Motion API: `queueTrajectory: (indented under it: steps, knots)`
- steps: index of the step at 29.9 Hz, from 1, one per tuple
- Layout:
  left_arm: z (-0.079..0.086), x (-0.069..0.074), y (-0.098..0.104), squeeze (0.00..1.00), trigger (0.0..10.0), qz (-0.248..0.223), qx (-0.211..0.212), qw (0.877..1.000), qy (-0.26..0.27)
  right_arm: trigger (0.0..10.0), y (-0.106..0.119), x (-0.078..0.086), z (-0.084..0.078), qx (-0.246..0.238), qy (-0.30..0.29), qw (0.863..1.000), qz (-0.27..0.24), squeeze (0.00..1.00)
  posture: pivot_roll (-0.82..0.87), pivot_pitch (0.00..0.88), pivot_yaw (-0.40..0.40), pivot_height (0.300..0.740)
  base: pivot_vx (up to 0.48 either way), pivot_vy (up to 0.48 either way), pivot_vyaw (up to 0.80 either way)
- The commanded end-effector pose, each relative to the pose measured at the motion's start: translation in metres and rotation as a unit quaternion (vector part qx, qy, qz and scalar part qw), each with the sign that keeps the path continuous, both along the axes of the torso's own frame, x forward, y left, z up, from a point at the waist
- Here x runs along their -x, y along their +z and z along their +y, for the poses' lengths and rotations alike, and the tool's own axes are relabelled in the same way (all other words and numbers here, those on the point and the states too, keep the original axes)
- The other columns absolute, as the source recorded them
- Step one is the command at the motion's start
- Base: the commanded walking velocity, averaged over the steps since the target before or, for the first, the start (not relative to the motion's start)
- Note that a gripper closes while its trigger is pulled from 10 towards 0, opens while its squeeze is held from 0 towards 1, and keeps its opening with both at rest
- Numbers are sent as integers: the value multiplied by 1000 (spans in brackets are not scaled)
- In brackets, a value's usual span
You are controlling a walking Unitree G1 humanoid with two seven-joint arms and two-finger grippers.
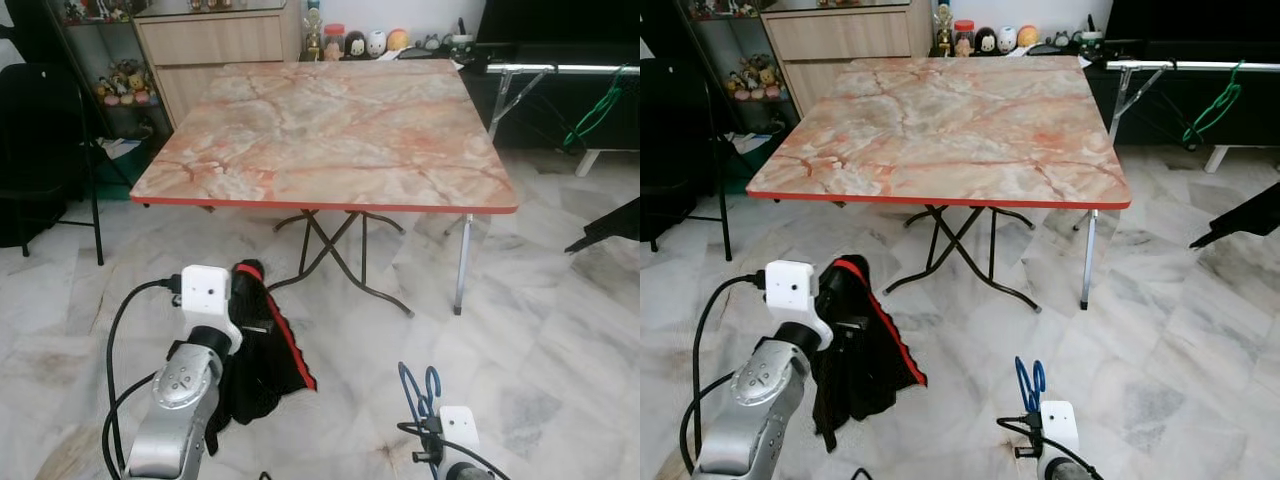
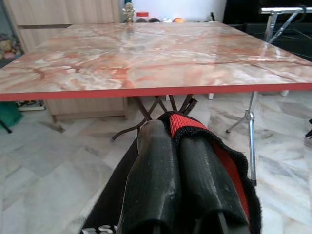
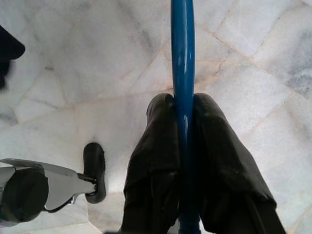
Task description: Hang hanger
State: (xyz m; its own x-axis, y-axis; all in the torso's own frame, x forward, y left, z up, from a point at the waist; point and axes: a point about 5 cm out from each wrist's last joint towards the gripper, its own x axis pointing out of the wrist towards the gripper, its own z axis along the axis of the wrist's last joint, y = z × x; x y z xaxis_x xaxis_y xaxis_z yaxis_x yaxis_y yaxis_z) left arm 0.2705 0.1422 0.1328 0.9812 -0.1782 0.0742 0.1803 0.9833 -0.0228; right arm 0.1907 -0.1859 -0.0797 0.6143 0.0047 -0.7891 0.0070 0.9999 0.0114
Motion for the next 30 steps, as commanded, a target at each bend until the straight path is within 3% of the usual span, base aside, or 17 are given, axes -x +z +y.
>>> queueTrajectory:
  steps: [1, 5, 10, 17, 19, 30]
  knots:
    - [1, 1, 9, 0, 10000, -19, -1, 1000, 0, 10000, -1, 0, 2, -5, -4, 1000, 3, 0, -89, 0, 56, 740, 0, 0, 0]
    - [2, 1, 11, 0, 10000, -26, 1, 1000, 5, 10000, -1, 0, 2, -5, -3, 1000, 4, 0, -89, 0, 56, 740, 0, 0, 0]
    - [6, -2, 31, 0, 10000, -64, 4, 998, 17, 10000, -1, 0, 2, -4, -1, 1000, 5, 0, -87, 0, 56, 740, 0, 0, 0]
    - [10, -3, 44, 0, 10000, -89, 7, 996, 29, 10000, -1, 1, 2, -5, 0, 1000, 5, 0, -87, 0, 60, 740, 264, 0, 0]
    - [12, -7, 64, 0, 10000, -125, 25, 991, 38, 10000, -1, 1, 3, -5, 2, 1000, 6, 0, -86, 0, 63, 740, 352, 0, 0]
    - [11, -8, 75, 0, 10000, -142, 28, 989, 43, 10000, -1, 2, 2, -4, 4, 1000, 8, 0, -89, 0, 63, 740, 379, 0, 0]
